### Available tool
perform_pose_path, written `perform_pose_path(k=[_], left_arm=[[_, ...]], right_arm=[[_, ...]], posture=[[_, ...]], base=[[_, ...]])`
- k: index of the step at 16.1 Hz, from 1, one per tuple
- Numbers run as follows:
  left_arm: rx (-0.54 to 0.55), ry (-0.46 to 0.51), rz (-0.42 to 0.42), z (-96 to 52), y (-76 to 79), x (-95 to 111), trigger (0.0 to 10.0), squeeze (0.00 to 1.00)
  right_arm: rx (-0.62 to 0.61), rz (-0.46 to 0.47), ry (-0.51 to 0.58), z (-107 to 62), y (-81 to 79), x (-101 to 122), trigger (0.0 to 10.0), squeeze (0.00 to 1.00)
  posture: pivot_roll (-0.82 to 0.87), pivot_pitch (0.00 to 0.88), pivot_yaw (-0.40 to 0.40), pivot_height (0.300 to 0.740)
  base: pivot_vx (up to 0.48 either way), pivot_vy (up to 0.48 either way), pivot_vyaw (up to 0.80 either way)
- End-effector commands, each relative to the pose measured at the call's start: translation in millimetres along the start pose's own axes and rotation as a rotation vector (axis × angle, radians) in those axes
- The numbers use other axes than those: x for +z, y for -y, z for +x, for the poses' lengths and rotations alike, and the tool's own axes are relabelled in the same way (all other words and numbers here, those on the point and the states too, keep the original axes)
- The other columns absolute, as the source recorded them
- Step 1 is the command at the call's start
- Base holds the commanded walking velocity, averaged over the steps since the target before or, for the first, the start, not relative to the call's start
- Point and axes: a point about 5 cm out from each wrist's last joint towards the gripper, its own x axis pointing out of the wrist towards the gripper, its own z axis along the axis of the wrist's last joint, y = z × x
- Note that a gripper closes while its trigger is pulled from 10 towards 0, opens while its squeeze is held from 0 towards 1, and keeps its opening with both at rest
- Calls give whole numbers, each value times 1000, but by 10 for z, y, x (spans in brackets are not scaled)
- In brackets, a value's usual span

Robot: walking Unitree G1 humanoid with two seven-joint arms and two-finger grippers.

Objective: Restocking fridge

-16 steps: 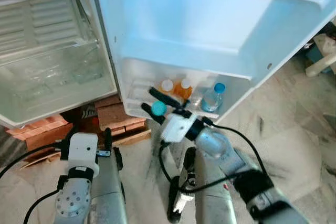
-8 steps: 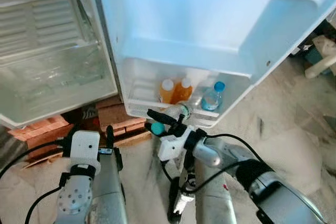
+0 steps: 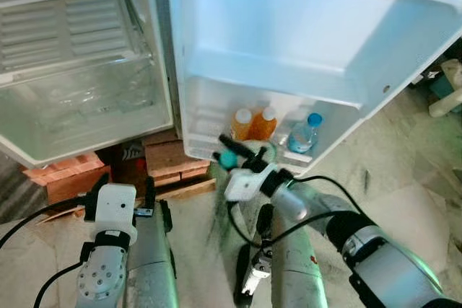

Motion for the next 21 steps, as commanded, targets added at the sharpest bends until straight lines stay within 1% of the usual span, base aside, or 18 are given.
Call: perform_pose_path(k=[1,16,17,18,19,20,21], left_arm=[[-4,-11,5,-36,11,-22,10000,0],[-4,-11,5,-36,11,-22,10000,0],[-12,-7,23,-34,-13,-4,10000,0],[-15,-6,27,-32,-18,0,10000,0],[-20,-5,27,-18,-10,2,10000,0],[-23,-3,25,-4,1,4,10000,0],[-24,0,23,14,11,11,10000,0]], right_arm=[[-34,-19,-122,-149,110,-224,10000,0],[-34,-19,-122,-149,110,-224,10000,0],[-127,199,-249,-198,57,-307,10000,0],[-153,270,-283,-214,35,-329,10000,0],[-184,326,-306,-232,82,-367,10000,0],[-200,346,-310,-236,122,-384,10000,0],[-220,396,-312,-223,151,-388,10000,0]], posture=[[286,294,-118,563],[286,294,-118,563],[305,311,-95,563],[302,311,-95,563],[289,304,-97,563],[288,301,-99,563],[286,299,-100,563]], base=[[0,0,0],[0,0,0],[0,0,0],[0,0,0],[0,0,0],[0,0,0],[0,0,0]])
